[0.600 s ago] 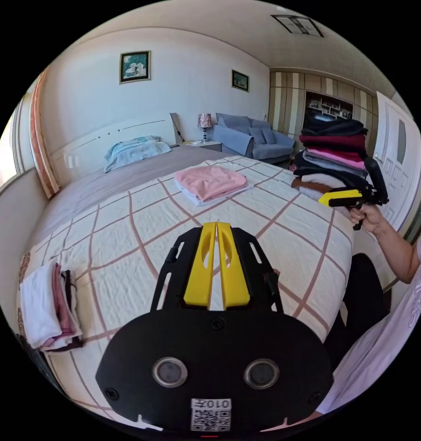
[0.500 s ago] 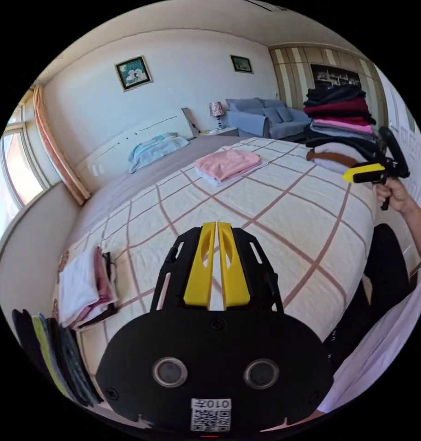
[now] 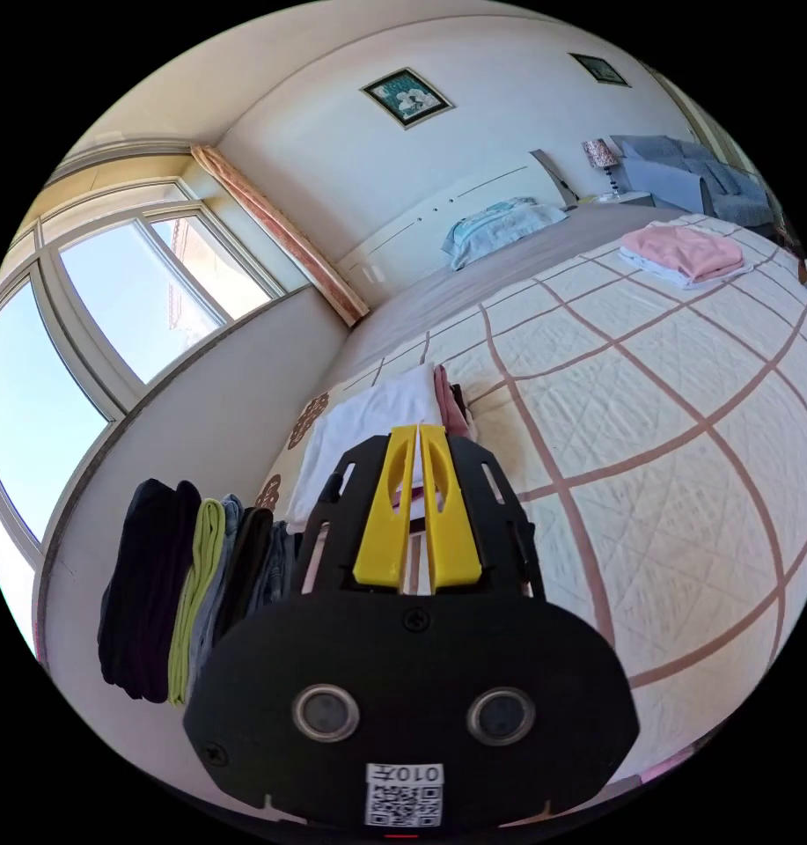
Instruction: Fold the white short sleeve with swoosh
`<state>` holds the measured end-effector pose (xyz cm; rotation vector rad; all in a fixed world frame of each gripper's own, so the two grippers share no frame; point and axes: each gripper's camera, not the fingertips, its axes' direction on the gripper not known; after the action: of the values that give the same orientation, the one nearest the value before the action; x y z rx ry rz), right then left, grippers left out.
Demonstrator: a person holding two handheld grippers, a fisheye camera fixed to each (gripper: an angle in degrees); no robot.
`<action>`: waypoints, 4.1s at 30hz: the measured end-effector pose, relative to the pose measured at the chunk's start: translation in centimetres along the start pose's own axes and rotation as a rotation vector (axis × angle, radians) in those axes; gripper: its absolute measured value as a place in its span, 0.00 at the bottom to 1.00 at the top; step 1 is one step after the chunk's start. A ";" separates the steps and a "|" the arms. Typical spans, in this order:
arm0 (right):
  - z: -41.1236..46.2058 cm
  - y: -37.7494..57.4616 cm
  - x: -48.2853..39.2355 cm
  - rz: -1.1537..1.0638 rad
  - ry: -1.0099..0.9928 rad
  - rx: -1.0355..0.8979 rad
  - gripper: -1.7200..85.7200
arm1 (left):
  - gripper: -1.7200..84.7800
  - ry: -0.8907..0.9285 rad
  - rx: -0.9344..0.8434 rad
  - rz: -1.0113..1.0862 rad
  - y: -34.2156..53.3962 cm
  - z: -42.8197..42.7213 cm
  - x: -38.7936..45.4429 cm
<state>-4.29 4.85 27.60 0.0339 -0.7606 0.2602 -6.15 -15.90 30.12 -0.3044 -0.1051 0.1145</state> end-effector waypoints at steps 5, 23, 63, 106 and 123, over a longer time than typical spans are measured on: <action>-0.3 1.2 -0.9 0.036 0.027 -0.018 0.05 | 0.11 0.073 -0.022 0.010 -0.9 3.2 -0.9; -2.4 1.8 2.2 0.127 -0.049 -0.005 0.05 | 0.05 0.685 -0.119 -0.620 4.4 10.5 -20.1; 6.7 -0.7 9.1 0.174 -0.111 -0.232 0.06 | 0.04 1.295 -0.078 -0.106 10.9 -12.0 -1.6; 15.5 -2.1 2.9 0.097 -0.128 -0.363 0.12 | 0.29 1.235 0.134 -0.052 13.4 -17.2 2.0; 11.7 5.1 -6.8 -0.247 -0.173 -0.332 0.07 | 0.25 1.060 0.197 0.576 8.0 -21.3 11.0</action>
<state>-18.17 6.78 31.07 -0.1643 -0.9549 -0.1075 6.47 -13.17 8.39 -0.1598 1.0473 0.5141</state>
